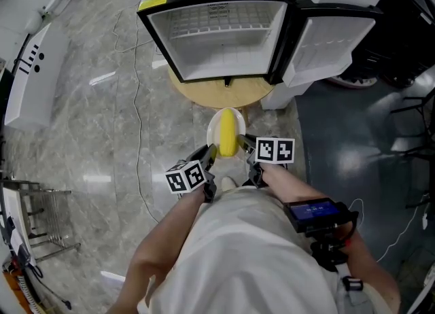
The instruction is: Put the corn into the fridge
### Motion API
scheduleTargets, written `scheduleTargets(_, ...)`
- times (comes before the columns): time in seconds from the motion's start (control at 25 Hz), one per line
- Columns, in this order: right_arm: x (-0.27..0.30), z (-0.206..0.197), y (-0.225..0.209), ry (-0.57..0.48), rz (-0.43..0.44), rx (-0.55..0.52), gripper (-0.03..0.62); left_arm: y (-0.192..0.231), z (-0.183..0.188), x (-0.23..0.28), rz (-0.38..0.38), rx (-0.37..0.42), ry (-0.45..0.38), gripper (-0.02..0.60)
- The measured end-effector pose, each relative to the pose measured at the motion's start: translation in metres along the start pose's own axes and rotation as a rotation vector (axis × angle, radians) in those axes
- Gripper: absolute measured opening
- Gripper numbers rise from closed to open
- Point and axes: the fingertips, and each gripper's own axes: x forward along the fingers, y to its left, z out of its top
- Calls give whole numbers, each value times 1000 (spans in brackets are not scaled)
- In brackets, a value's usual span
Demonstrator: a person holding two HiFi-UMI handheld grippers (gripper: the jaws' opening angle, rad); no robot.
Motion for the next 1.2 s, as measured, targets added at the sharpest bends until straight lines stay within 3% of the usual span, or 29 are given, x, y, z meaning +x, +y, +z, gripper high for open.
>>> scheduleTargets(0.64,44,17,24,48,26,-36,61,37,31,-6,39,-36,-26,63)
scheduleTargets(1.2,82,71,10,82,43,-49,61,53,75,39,66,-51,-42,63)
